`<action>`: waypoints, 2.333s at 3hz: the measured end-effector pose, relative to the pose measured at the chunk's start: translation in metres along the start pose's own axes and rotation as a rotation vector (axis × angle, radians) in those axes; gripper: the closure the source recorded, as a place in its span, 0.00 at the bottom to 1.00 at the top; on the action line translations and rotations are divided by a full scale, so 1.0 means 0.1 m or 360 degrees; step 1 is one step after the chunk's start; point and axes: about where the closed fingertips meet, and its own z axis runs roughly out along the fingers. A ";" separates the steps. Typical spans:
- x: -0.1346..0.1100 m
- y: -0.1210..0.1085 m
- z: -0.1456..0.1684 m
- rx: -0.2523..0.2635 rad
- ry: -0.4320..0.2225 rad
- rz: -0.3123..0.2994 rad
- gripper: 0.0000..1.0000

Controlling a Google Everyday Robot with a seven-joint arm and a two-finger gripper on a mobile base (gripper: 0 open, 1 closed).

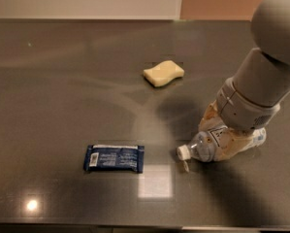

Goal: Place blue plastic bottle upright

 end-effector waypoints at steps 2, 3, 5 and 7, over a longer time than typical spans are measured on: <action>-0.22 -0.23 -0.29 0.0018 -0.0177 0.0012 1.00; -0.44 -0.43 -0.55 0.0025 -0.0391 0.0025 1.00; -0.84 -0.77 -0.92 0.0058 -0.0948 0.0106 1.00; -0.89 -0.95 -0.98 0.0062 -0.1364 0.0253 1.00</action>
Offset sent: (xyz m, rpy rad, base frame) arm 0.0253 0.0423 0.0780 0.2337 0.0443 0.0034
